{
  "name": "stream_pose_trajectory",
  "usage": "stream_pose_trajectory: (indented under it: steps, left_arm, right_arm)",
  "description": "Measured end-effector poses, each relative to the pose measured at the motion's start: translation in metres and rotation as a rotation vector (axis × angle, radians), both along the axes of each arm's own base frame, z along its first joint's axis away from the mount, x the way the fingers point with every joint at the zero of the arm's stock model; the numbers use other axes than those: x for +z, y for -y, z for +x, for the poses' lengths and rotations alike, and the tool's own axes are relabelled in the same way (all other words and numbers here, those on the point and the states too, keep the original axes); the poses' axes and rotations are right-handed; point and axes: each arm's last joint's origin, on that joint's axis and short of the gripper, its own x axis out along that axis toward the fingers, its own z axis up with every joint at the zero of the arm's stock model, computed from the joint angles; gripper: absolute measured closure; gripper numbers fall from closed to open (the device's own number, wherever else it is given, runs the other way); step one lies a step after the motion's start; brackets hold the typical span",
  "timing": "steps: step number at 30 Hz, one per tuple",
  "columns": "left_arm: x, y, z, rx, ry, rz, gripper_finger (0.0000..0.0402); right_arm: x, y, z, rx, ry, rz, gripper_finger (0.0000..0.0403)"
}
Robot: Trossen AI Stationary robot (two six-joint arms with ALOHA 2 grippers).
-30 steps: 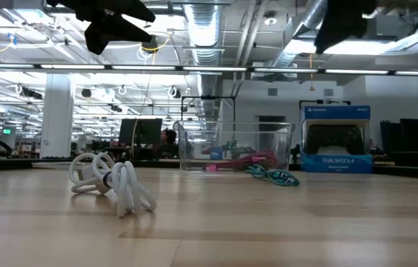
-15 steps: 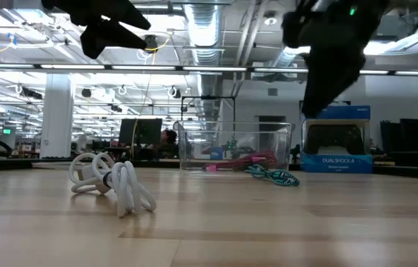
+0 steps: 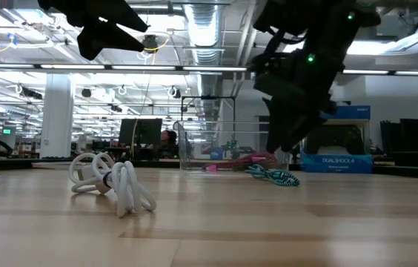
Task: Pick and place USB-C Cables
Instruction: Put the white charger cable into the transparent bin
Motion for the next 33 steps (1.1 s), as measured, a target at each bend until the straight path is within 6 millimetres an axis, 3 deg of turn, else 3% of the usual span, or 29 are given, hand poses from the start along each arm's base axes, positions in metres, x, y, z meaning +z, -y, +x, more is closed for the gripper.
stream_pose_trajectory:
  steps: [6, 15, 20, 24, 28, 33]
  left_arm:
    - [0.0, 0.0, 0.0, 0.003, -0.001, -0.005, 0.0214]
    - [-0.01, 0.008, -0.004, -0.111, -0.064, -0.096, 0.0214]
    - [-0.031, 0.03, -0.005, -0.248, -0.13, -0.131, 0.0214]
    - [-0.059, 0.058, -0.008, -0.414, -0.316, -0.254, 0.0214]
    - [-0.088, 0.085, -0.012, -0.452, -0.457, -0.289, 0.0214]
    - [-0.115, 0.102, 0.001, -0.407, -0.414, -0.204, 0.0214]
  right_arm:
    - [0.002, 0.003, 0.004, -0.023, 0.044, -0.013, 0.0148]
    - [0.004, -0.035, 0.003, 0.084, 0.118, 0.024, 0.0148]
    - [0.007, -0.057, 0.001, 0.156, 0.173, 0.037, 0.0148]
    - [0.008, -0.067, -0.002, 0.185, 0.18, 0.04, 0.0147]
    - [0.008, -0.073, -0.004, 0.199, 0.182, 0.038, 0.0147]
    - [0.008, -0.074, -0.004, 0.186, 0.192, 0.025, 0.0147]
